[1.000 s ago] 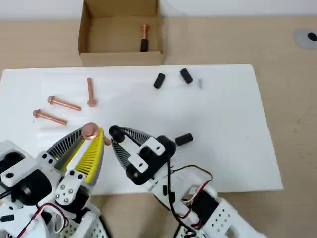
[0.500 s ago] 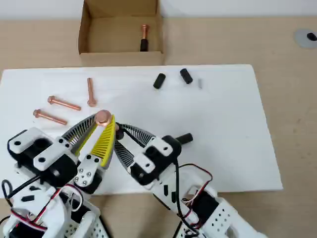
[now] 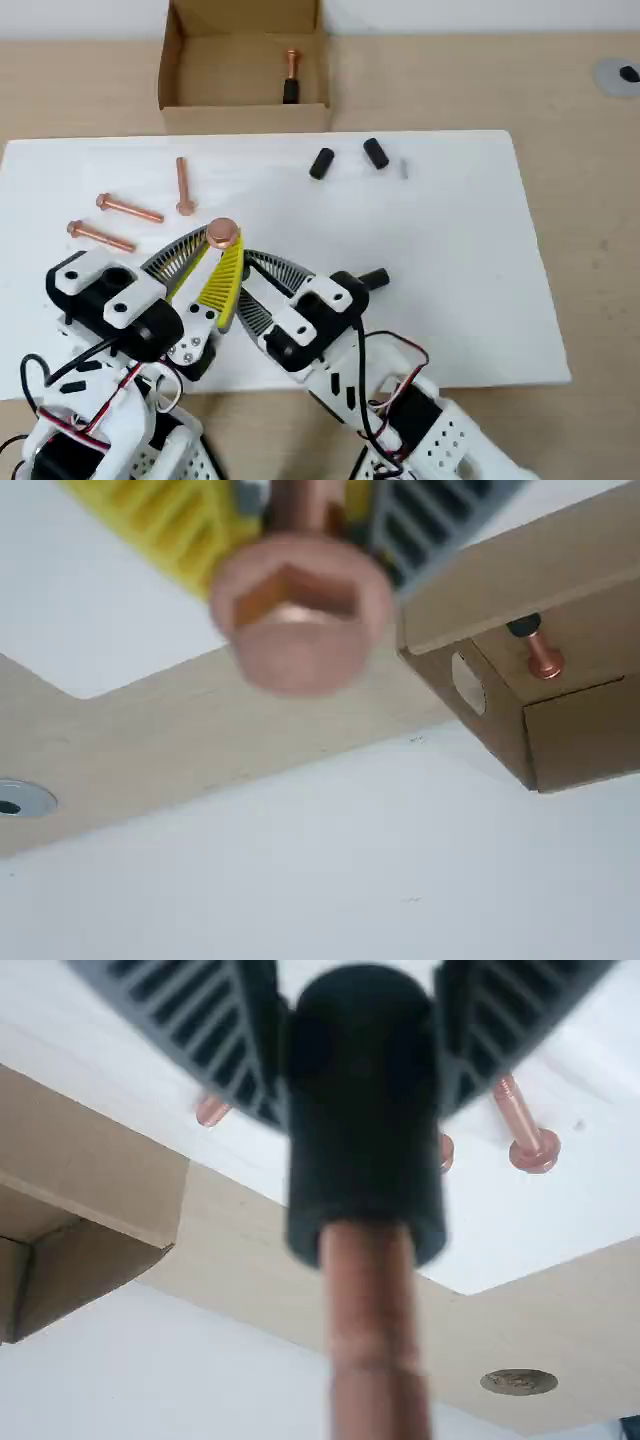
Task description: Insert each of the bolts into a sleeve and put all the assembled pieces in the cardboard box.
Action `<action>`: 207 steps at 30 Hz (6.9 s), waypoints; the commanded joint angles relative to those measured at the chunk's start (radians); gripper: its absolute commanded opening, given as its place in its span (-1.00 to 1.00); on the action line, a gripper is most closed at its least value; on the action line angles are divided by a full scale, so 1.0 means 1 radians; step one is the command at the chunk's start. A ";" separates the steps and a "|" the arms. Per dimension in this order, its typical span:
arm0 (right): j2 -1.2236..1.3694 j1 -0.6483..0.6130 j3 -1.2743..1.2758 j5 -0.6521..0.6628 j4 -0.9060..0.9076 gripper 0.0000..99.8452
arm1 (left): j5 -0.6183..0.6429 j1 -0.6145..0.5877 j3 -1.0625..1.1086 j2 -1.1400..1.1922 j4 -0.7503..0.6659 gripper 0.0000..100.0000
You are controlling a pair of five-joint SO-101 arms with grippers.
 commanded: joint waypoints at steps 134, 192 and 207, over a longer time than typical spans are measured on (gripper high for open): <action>2.996 0.610 -3.050 -0.009 0.381 -0.98 | 0.034 -0.690 0.474 -0.001 0.017 -0.99; 2.993 0.568 -3.050 0.075 0.595 -0.97 | 0.035 -0.741 0.385 -0.001 0.183 -0.88; 2.994 0.568 -3.106 0.072 0.657 -0.68 | 0.037 -0.741 0.385 -0.001 0.183 -0.87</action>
